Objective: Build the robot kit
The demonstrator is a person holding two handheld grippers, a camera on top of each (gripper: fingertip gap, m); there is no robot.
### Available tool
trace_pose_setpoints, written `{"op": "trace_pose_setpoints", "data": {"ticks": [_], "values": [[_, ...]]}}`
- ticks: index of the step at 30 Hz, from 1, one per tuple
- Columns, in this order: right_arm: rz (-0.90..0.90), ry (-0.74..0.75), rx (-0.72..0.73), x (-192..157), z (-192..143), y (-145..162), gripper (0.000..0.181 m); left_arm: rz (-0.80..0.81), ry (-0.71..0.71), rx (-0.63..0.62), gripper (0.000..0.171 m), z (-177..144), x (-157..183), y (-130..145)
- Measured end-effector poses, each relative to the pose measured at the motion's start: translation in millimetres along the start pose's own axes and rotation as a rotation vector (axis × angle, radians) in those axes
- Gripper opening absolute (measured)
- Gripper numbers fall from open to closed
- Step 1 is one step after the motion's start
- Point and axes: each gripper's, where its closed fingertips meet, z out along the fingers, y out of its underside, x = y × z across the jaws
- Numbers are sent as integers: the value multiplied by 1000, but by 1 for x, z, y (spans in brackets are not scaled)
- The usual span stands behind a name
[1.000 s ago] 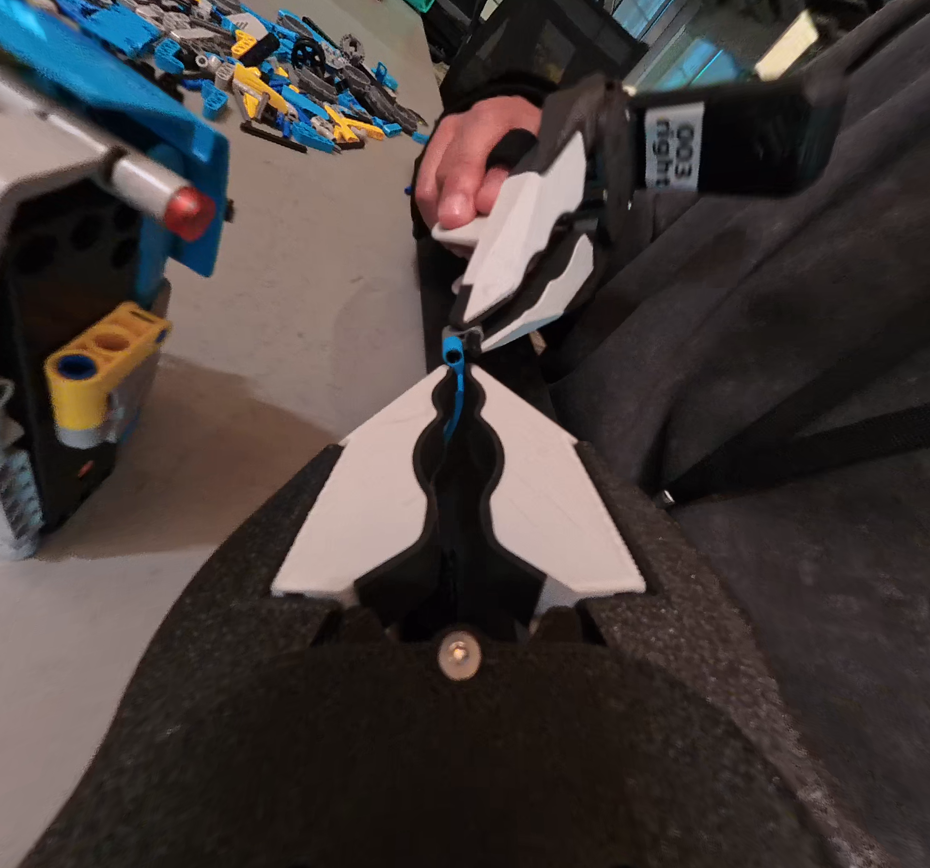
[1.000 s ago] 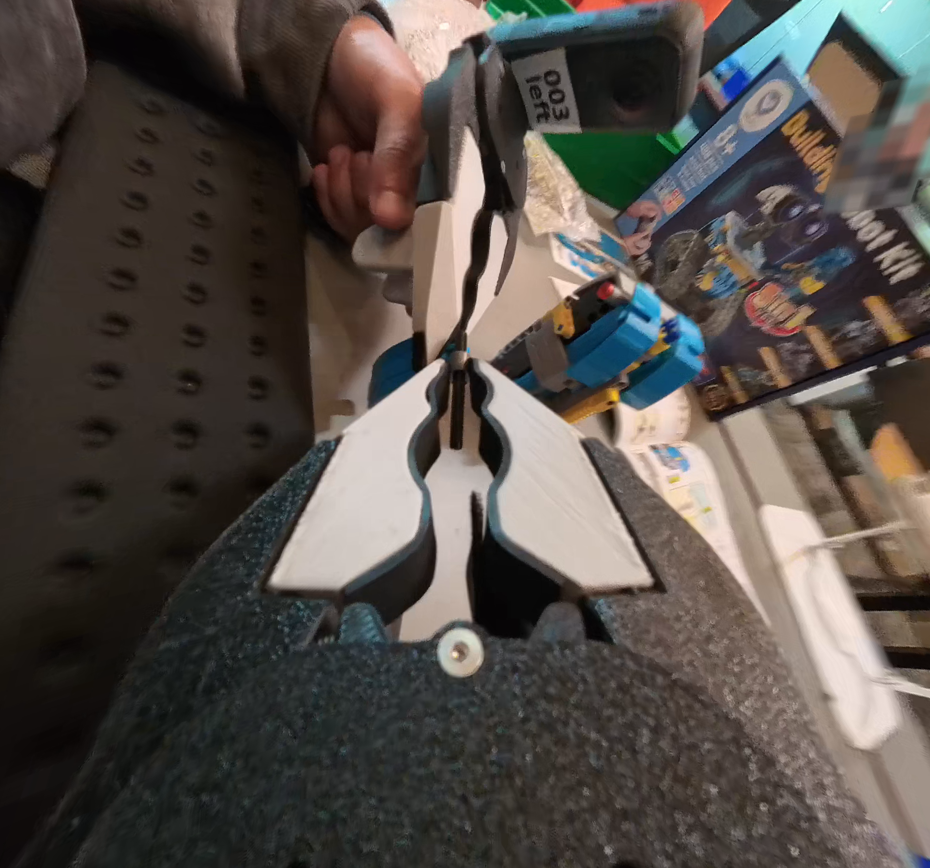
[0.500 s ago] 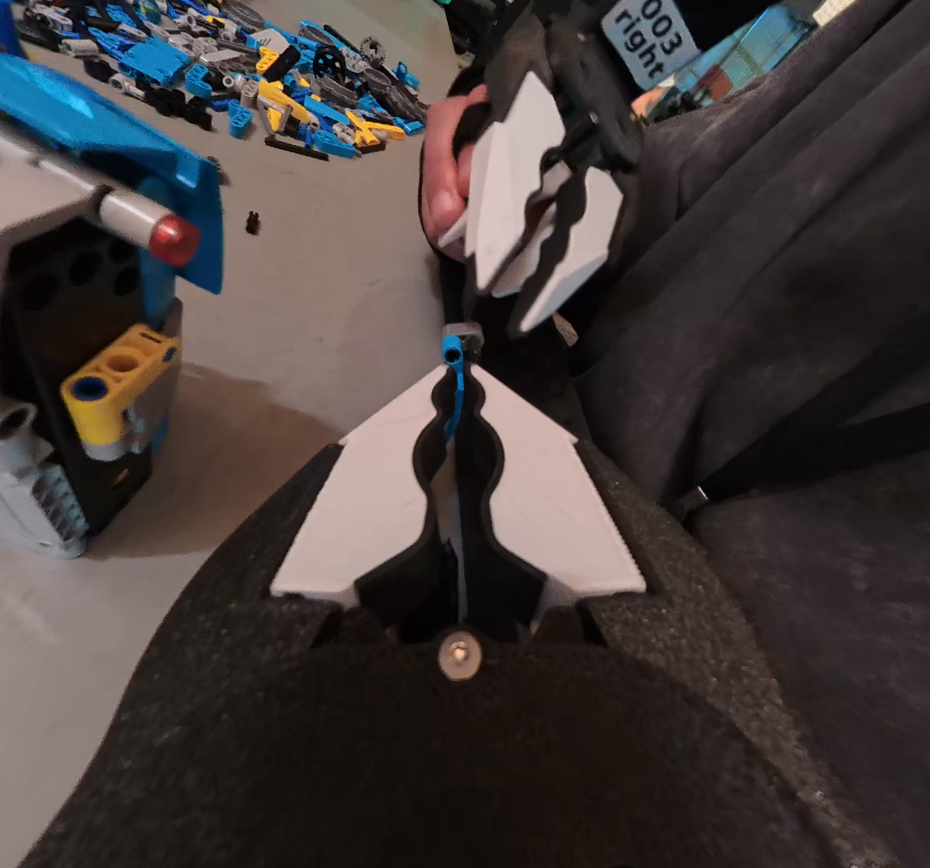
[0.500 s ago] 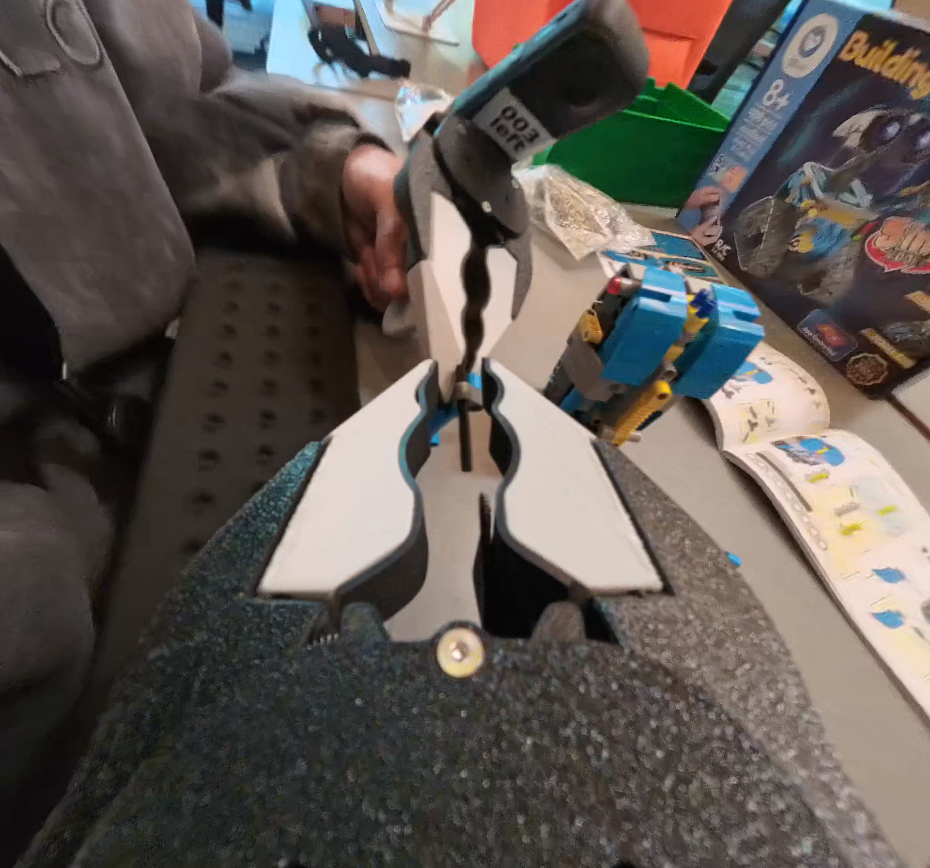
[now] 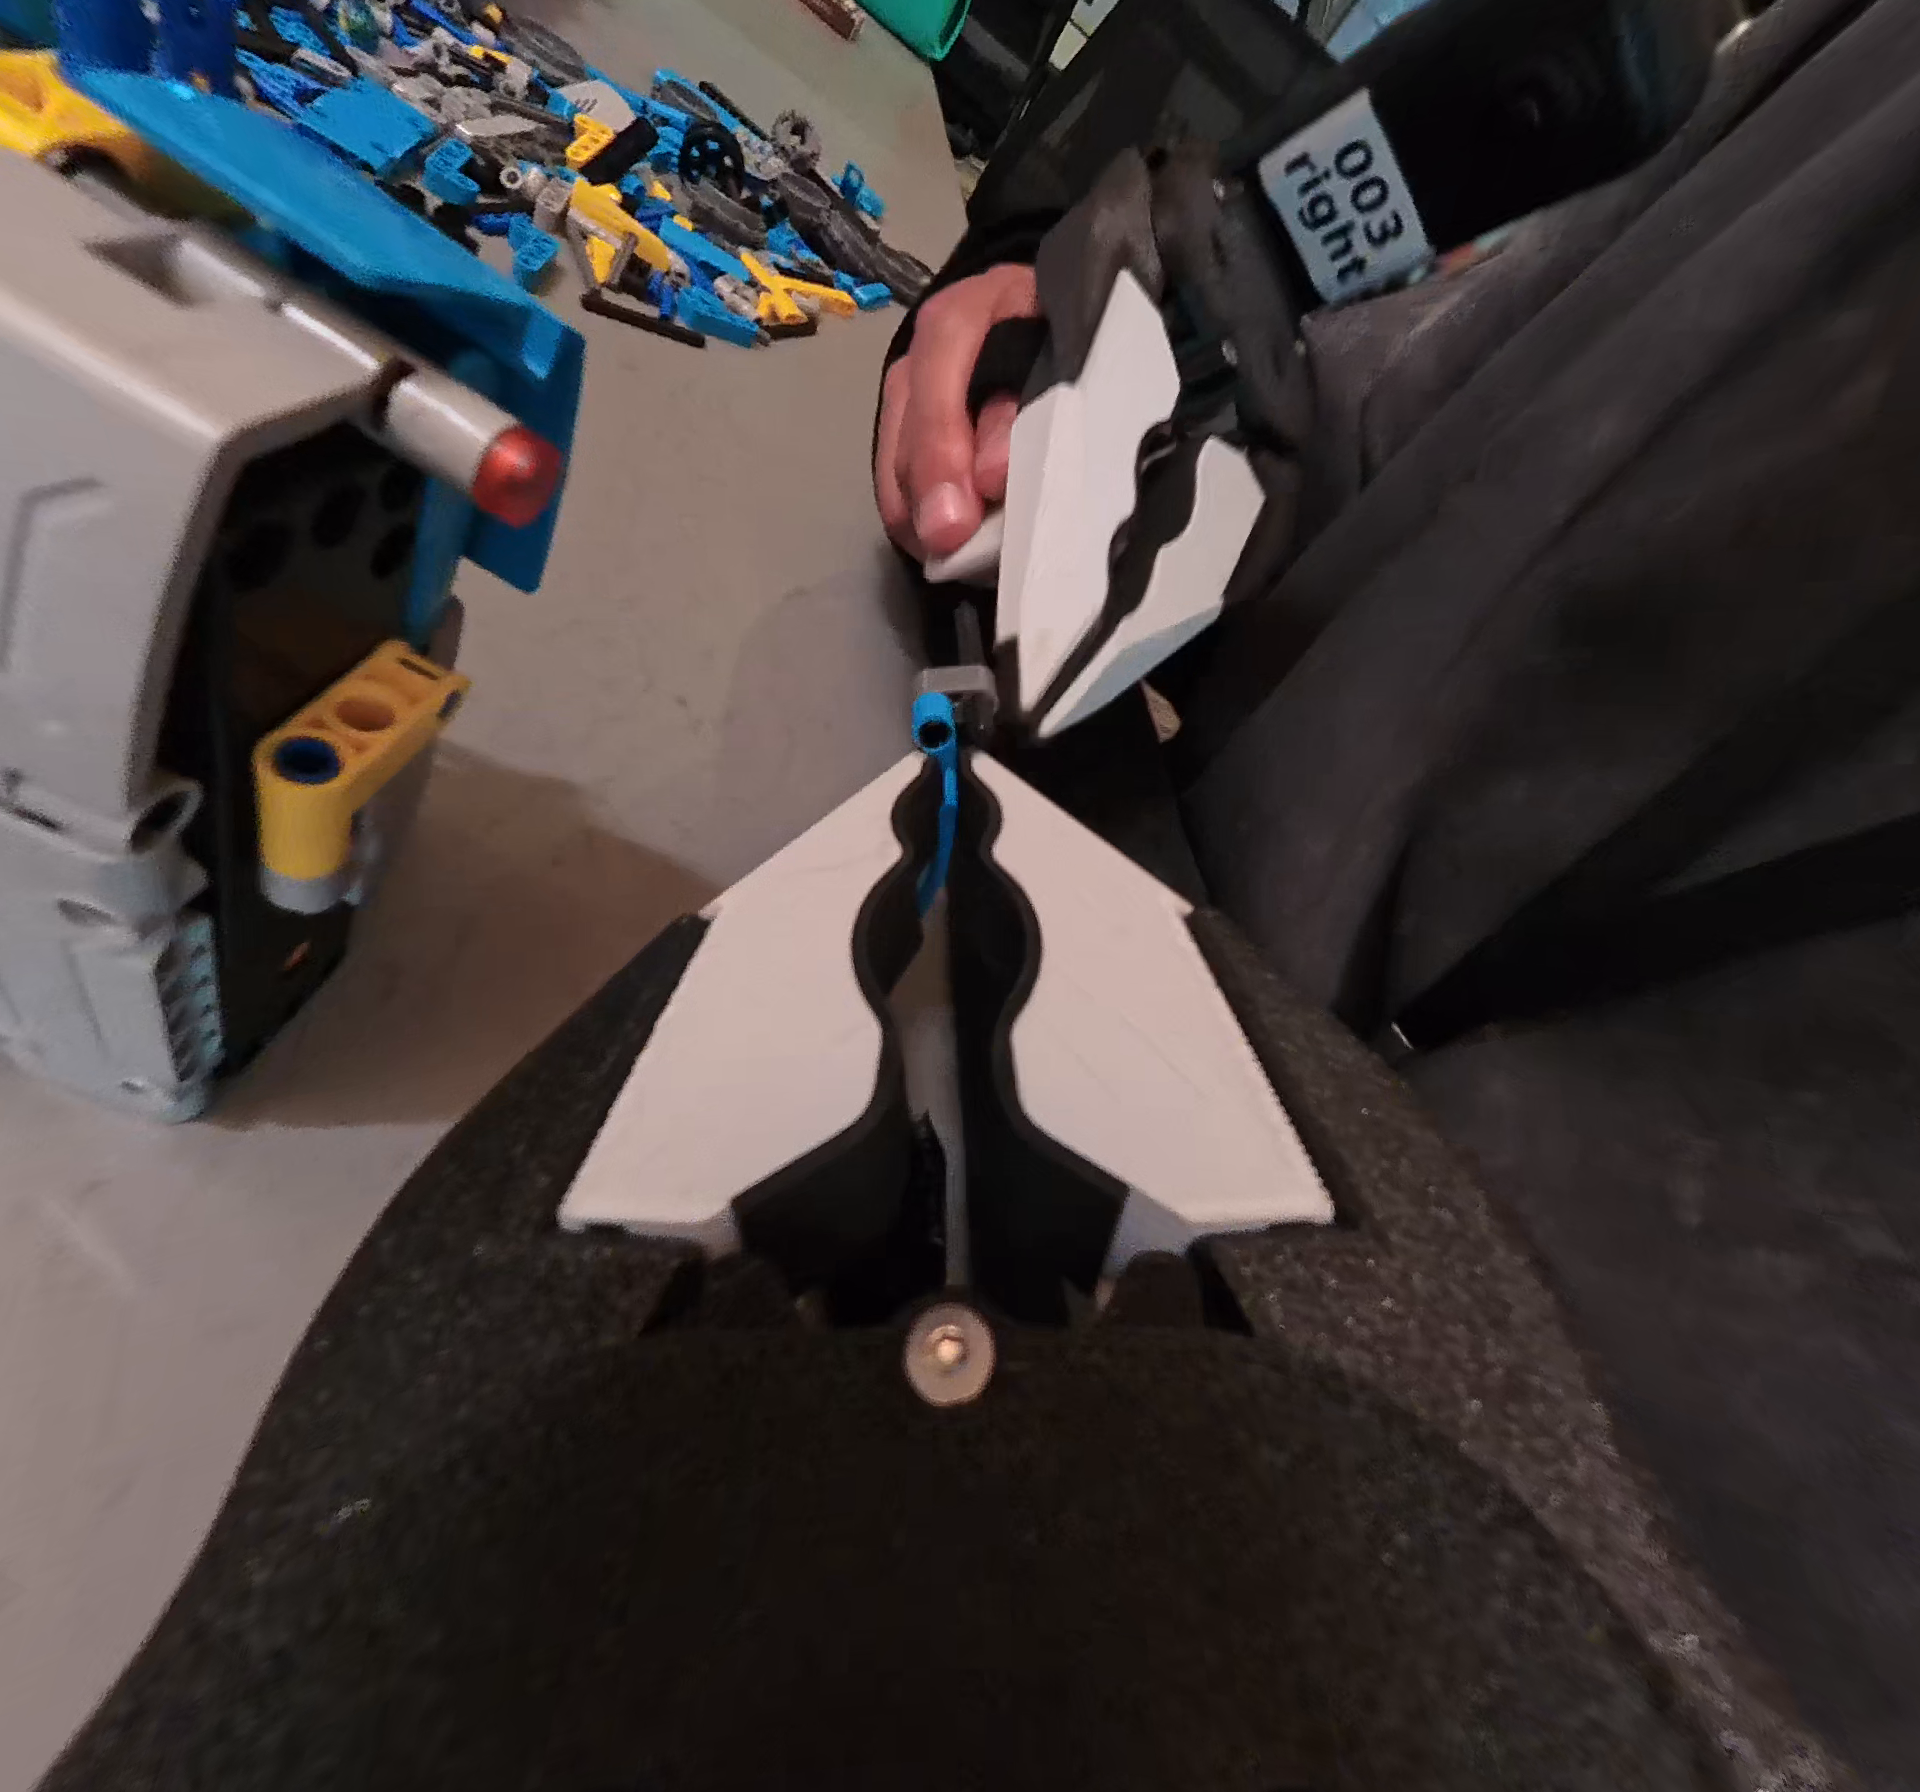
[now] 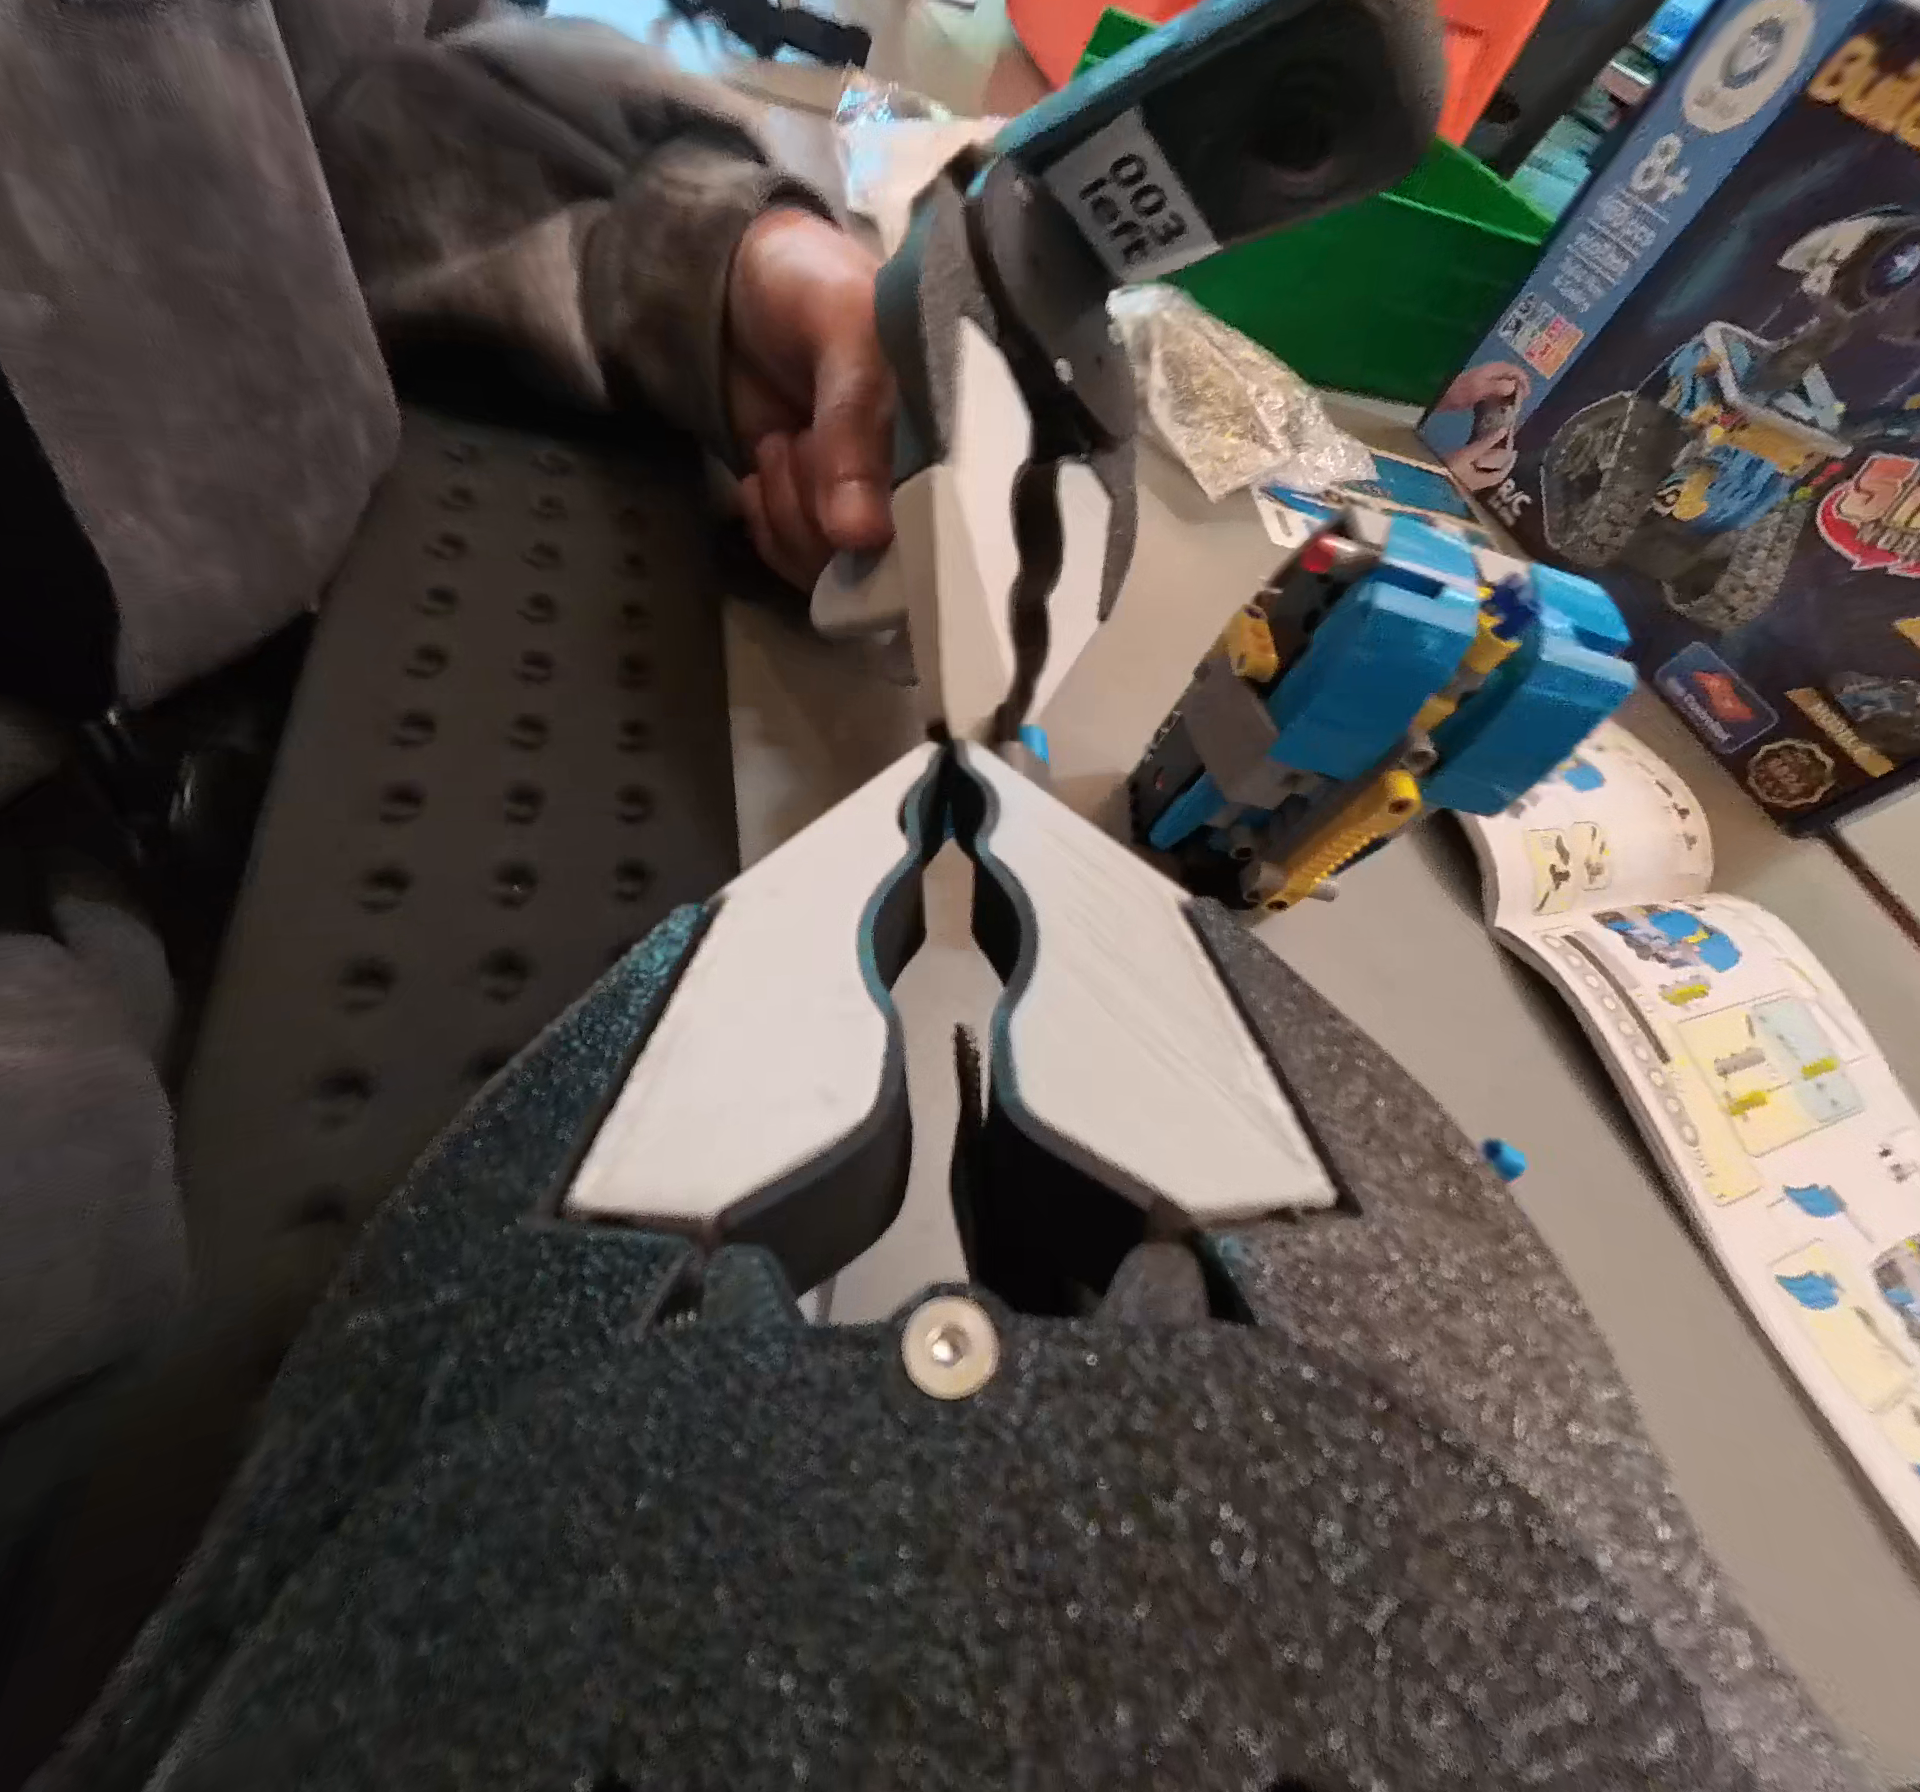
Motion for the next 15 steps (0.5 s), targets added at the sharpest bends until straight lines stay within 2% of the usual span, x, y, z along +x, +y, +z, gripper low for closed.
{"op": "trace_pose_setpoints", "data": {"ticks": [4, 10, 15], "values": [[132, 21, 77, 19, -10, -7, 8, 50, -31, 17, 0, -1, -1, -4], [103, 19, 15, 16, 0, 4, 2, 39, -70, -14, 1, 1, -10, 1], [152, 35, 44, 25, -4, 2, 0, 28, -64, -6, 1, 0, -11, -1]]}}
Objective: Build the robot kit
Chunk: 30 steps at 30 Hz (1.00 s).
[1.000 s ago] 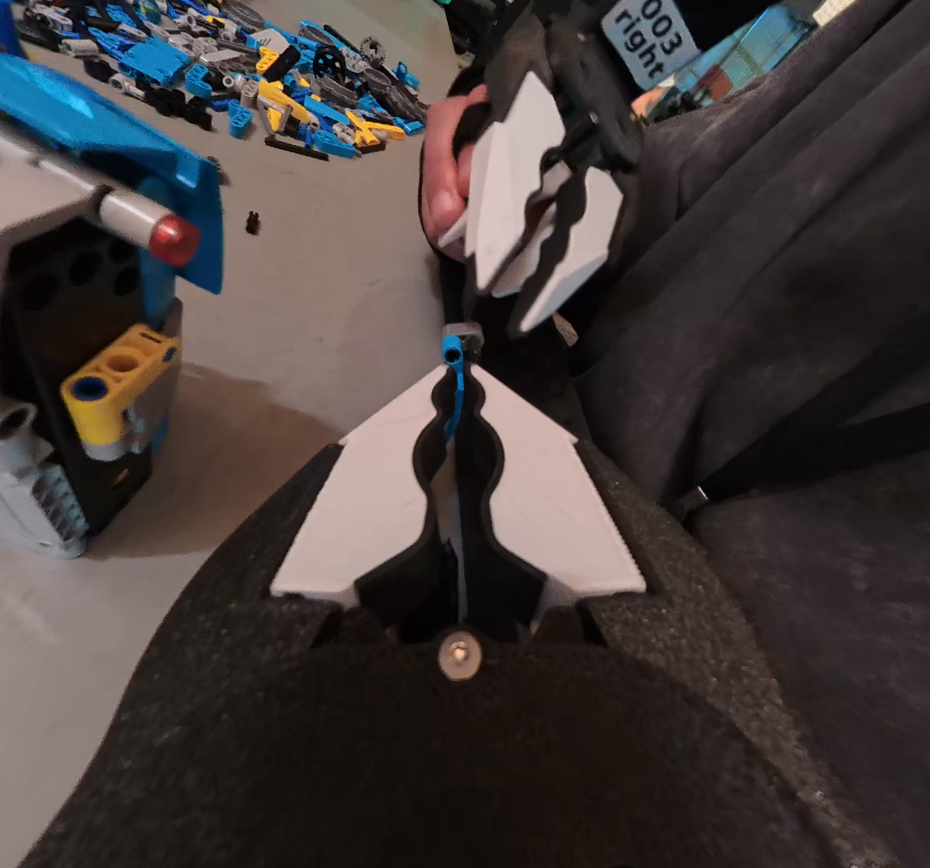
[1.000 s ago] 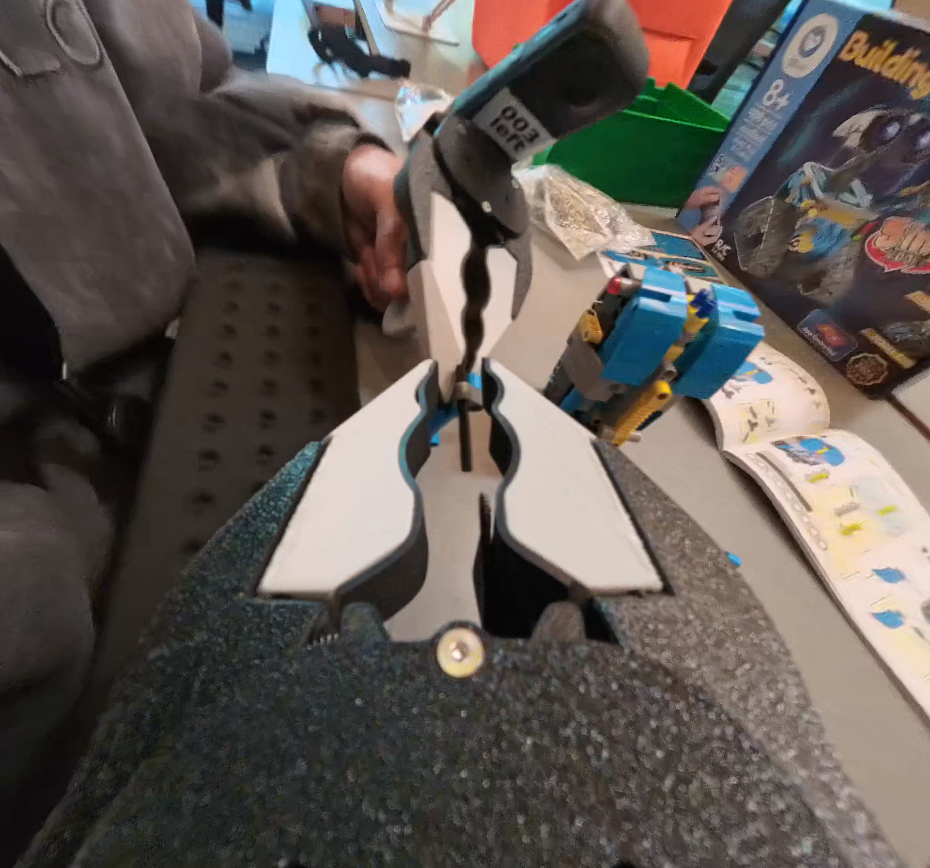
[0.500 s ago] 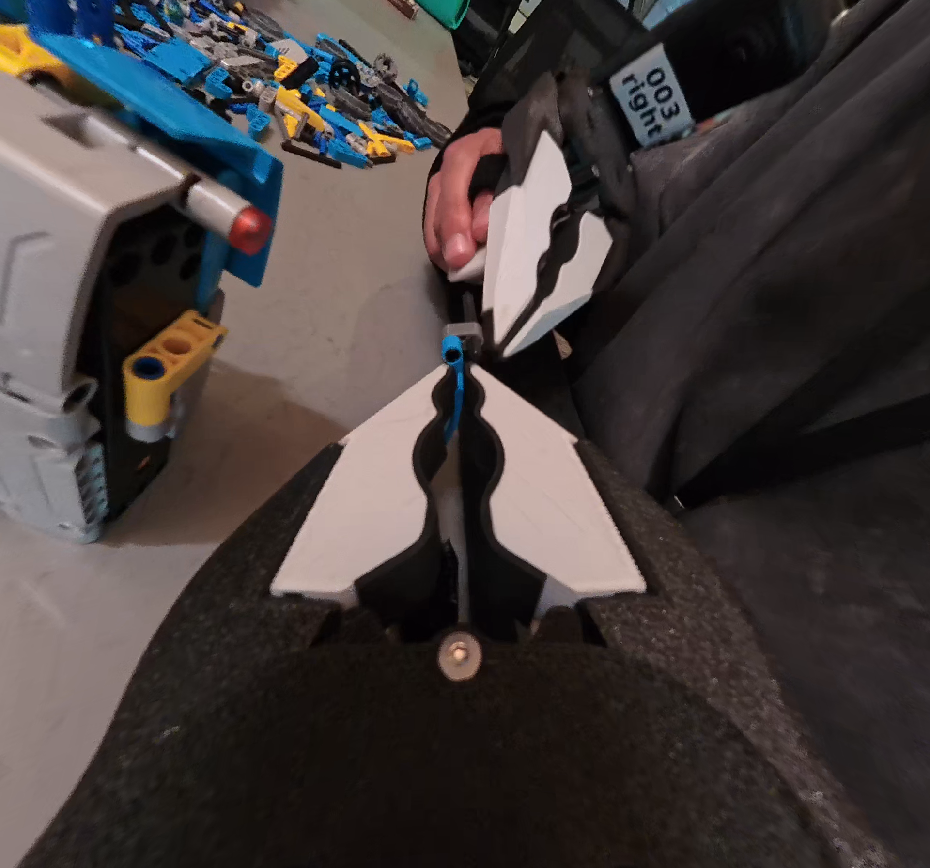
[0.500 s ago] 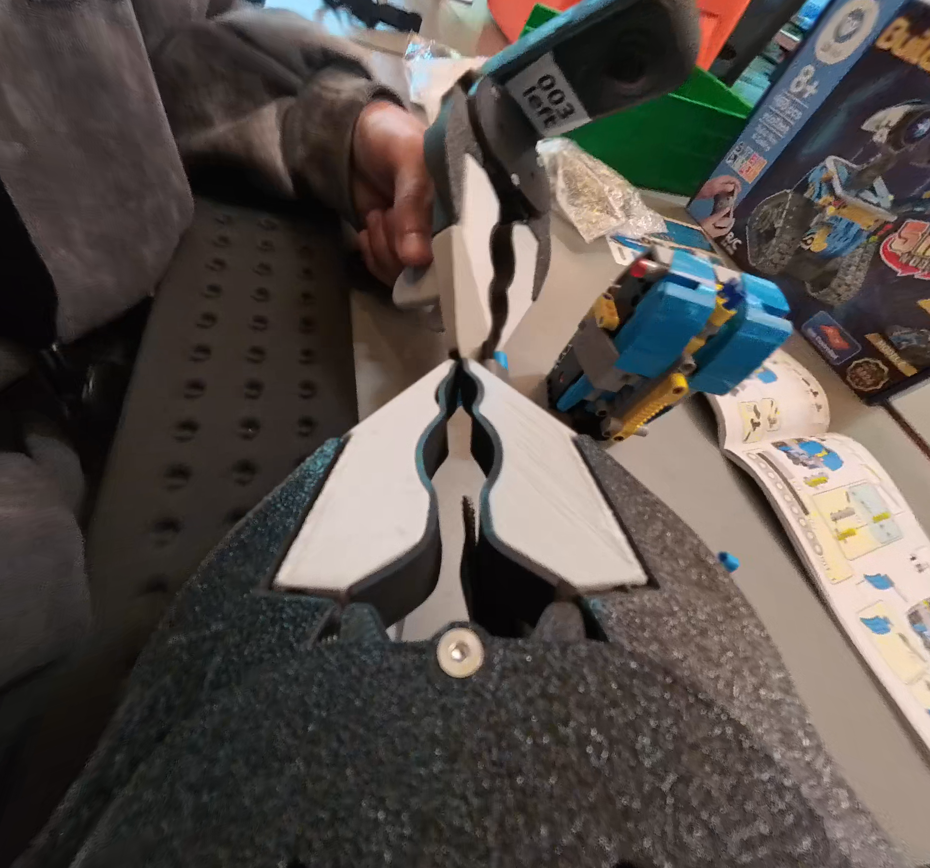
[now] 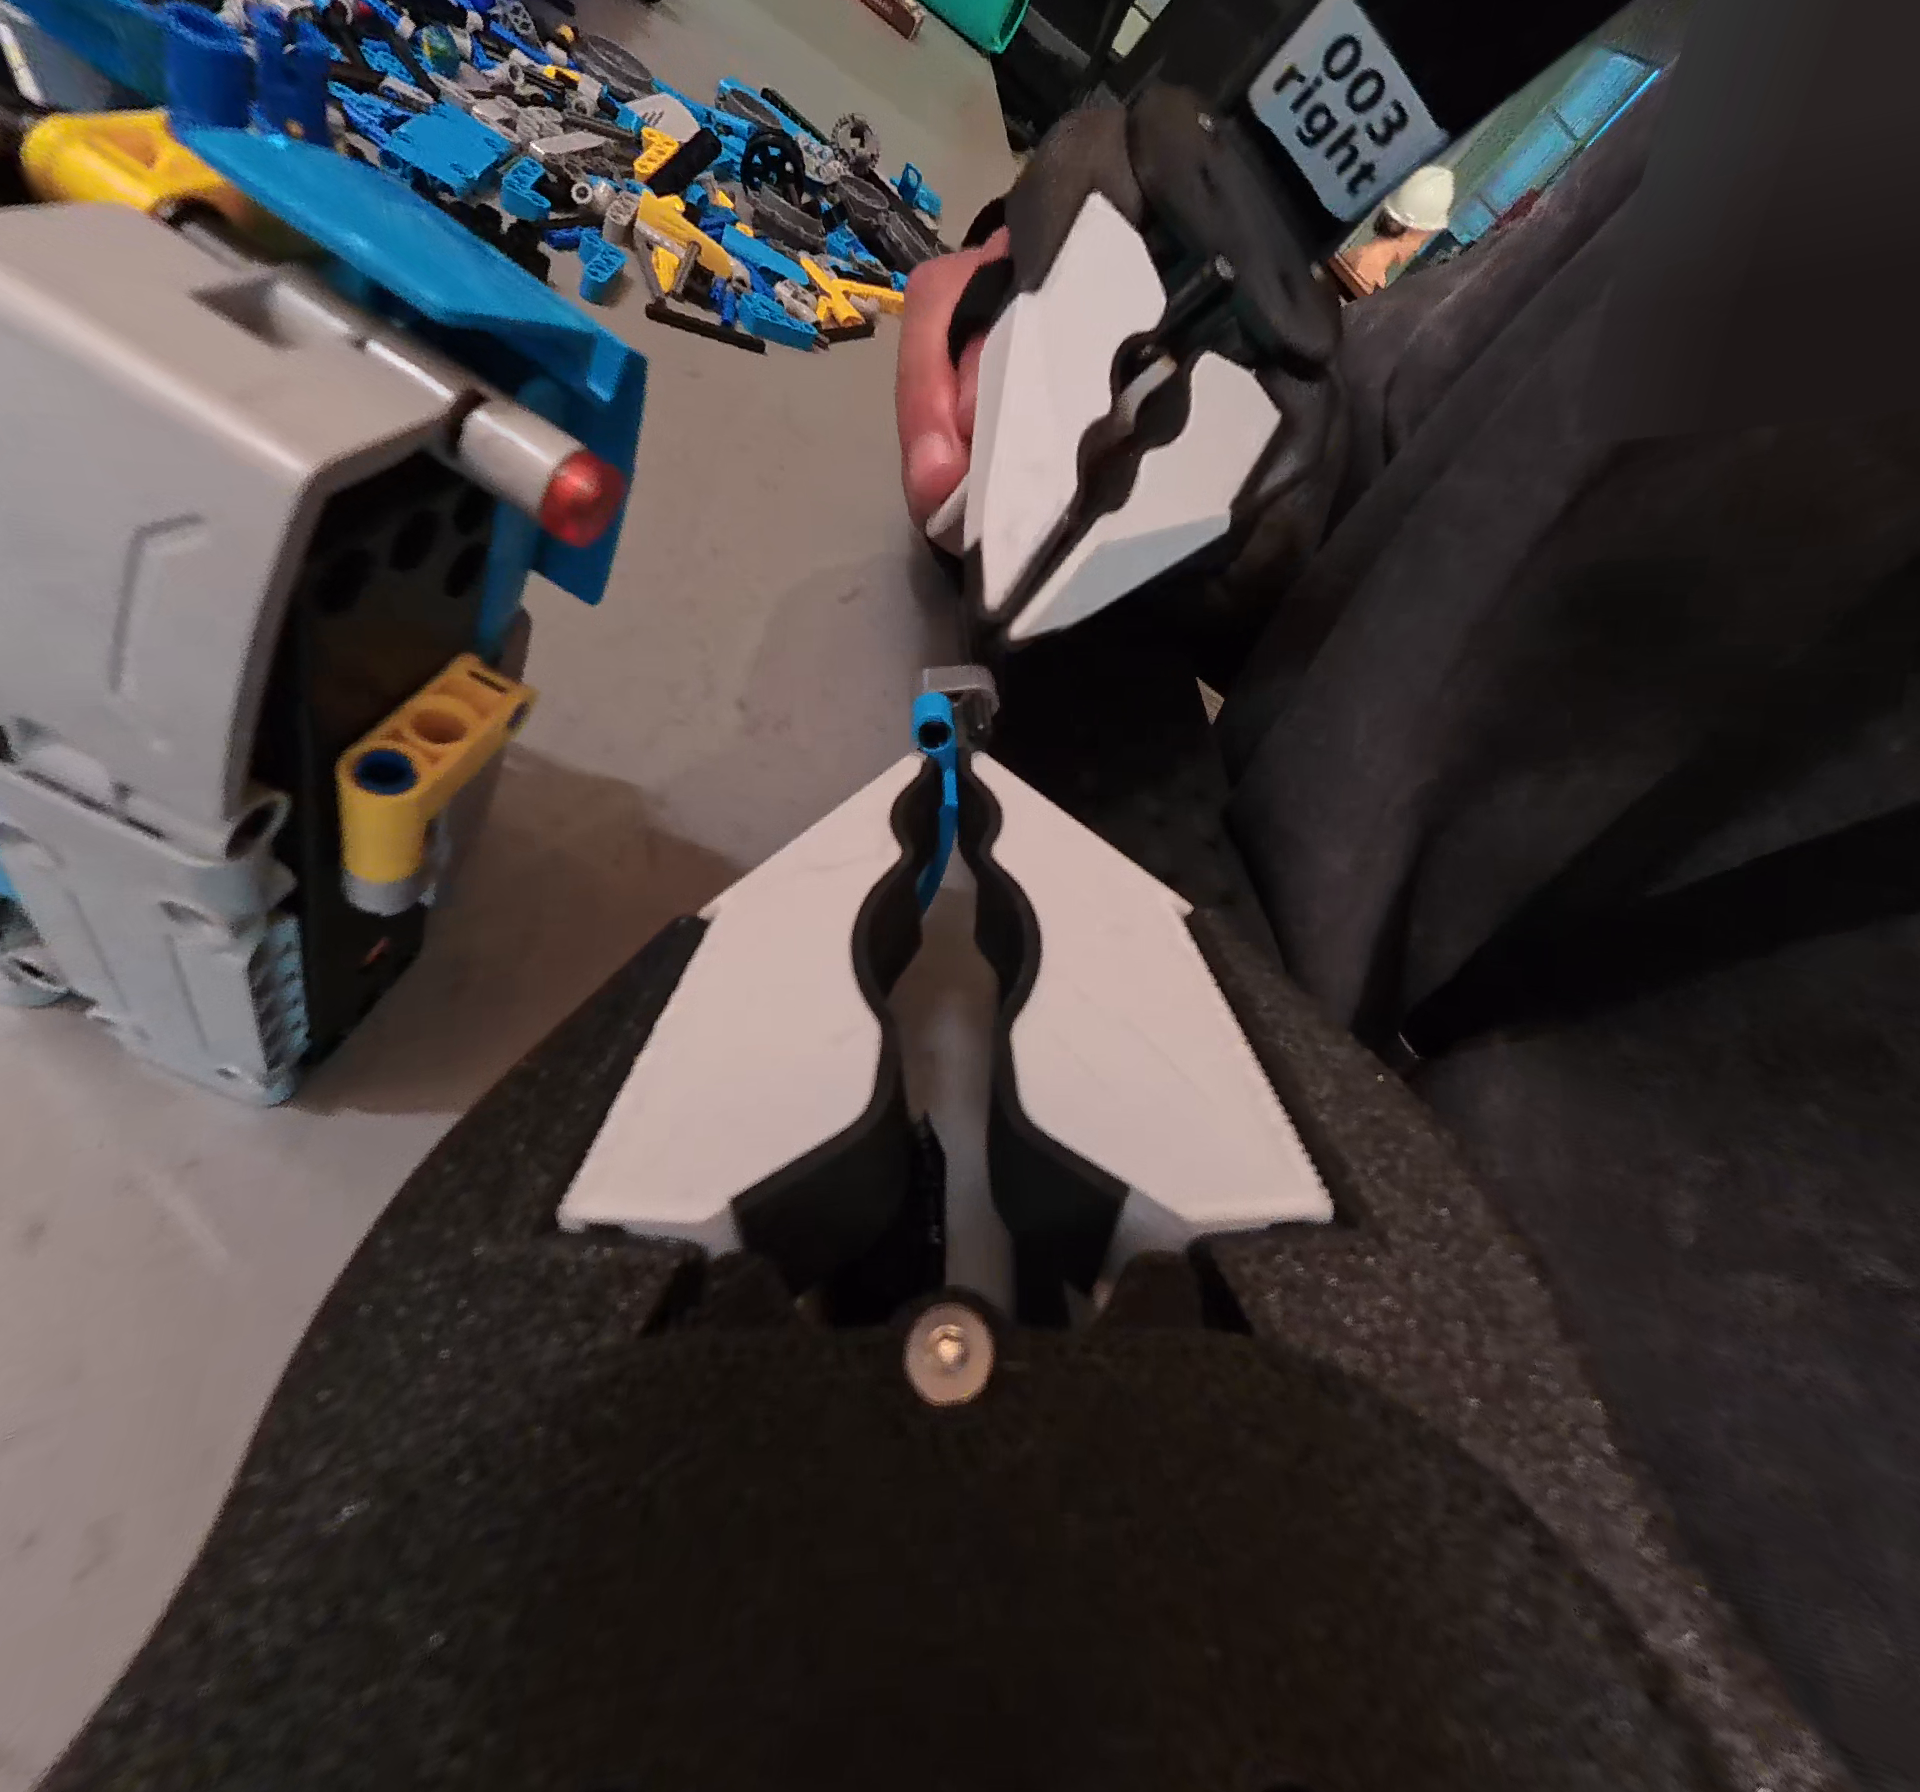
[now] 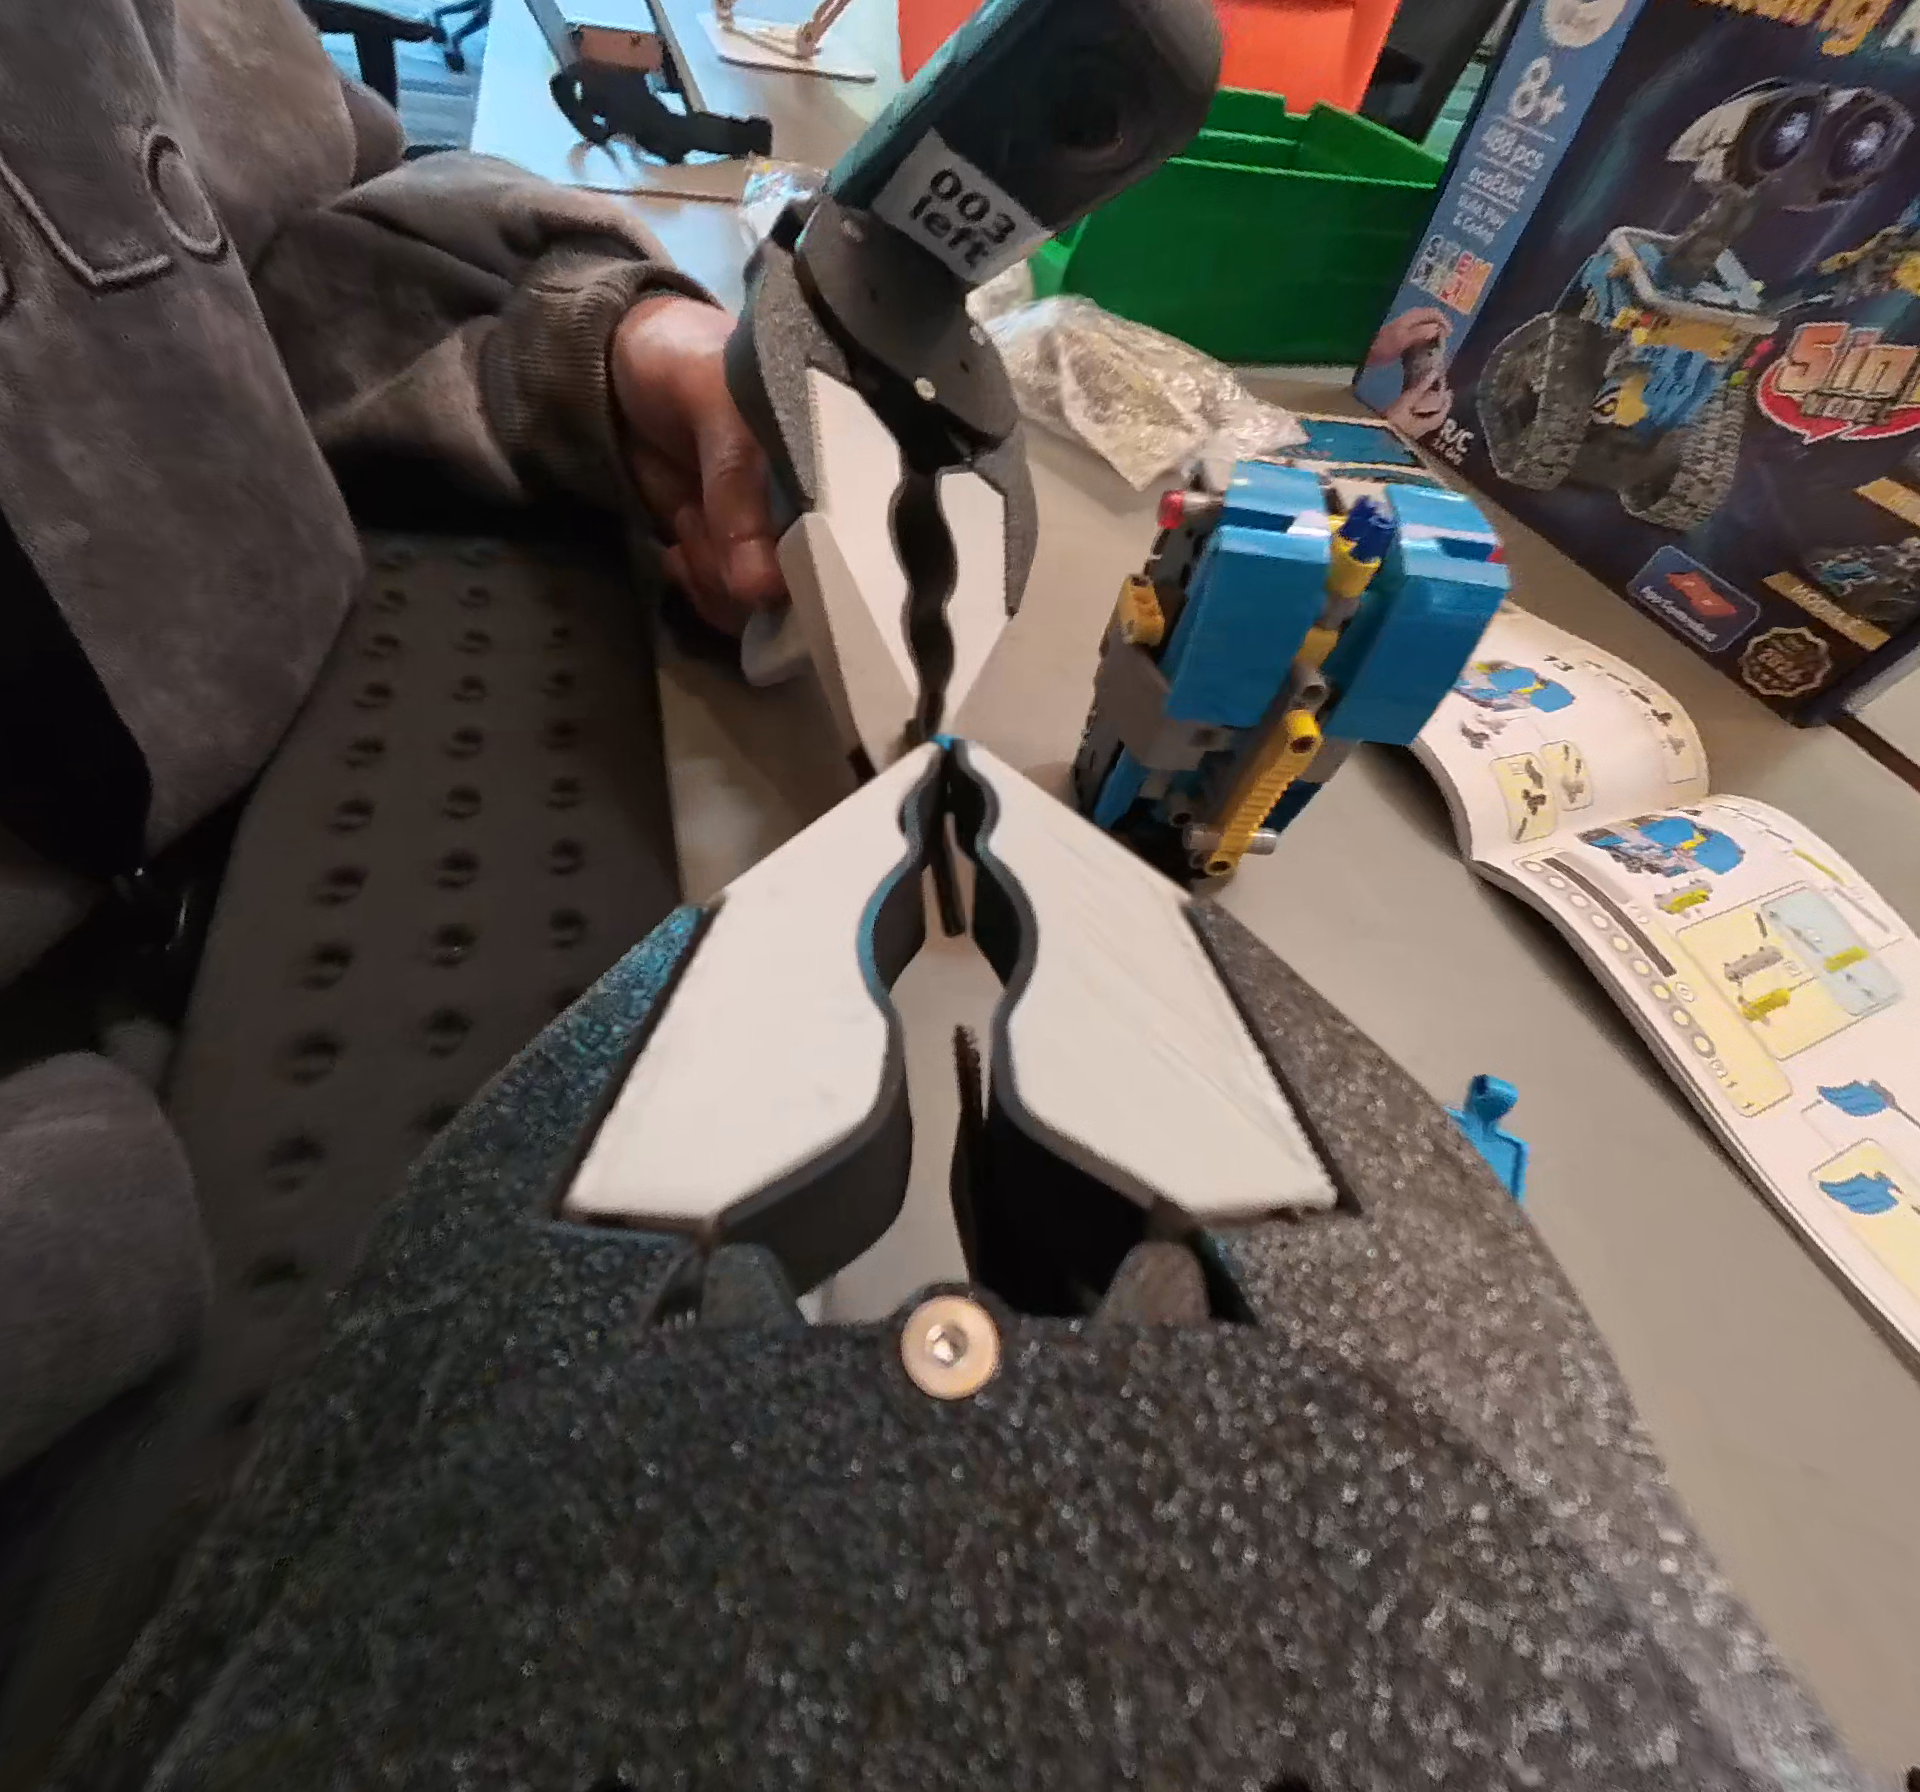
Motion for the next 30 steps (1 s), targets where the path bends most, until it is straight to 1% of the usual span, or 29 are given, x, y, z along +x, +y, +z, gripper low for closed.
{"op": "trace_pose_setpoints", "data": {"ticks": [3, 5, 9, 13, 15, 16, 18, 19, 21, 22, 24, 26, 27, 28, 30], "values": [[17, -6, 4, 1, 0, 0, 3, 9, -1, -9, 1, 1, 1, 1], [3, -10, -18, -2, 3, 4, 0, 10, -6, -13, 1, 1, 1, 2], [10, -29, -19, -4, 3, 4, 0, 9, 6, -18, 1, 1, 3, 3], [26, 1, 4, 2, -1, -1, 0, -3, 36, 19, 0, -2, 7, -2], [79, 65, 36, 24, -13, -5, 8, 32, 76, 42, 1, -9, 15, -6], [137, 97, 50, 40, -22, -5, 11, 59, 105, 62, 2, -16, 20, -9], [244, 192, 44, 81, -45, 5, 21, 125, 150, 117, 2, -36, 29, -19], [276, 269, 24, 104, -58, 16, 24, 161, 155, 151, 2, -49, 31, -26], [301, 427, -11, 145, -87, 39, 26, 219, 81, 260, 1, -78, 21, -48], [310, 501, -25, 161, -100, 49, 27, 226, 0, 319, 1, -94, 7, -59], [355, 638, -67, 185, -119, 69, 28, 214, -271, 443, 2, -133, -40, -78], [418, 688, -86, 195, -124, 81, 28, 188, -526, 534, 2, -175, -83, -84], [439, 689, -94, 196, -123, 86, 29, 168, -611, 571, 1, -193, -98, -83], [454, 691, -105, 197, -122, 89, 31, 141, -659, 597, 1, -207, -108, -82], [469, 682, -116, 197, -118, 92, 34, 95, -681, 636, 2, -221, -120, -79]]}}
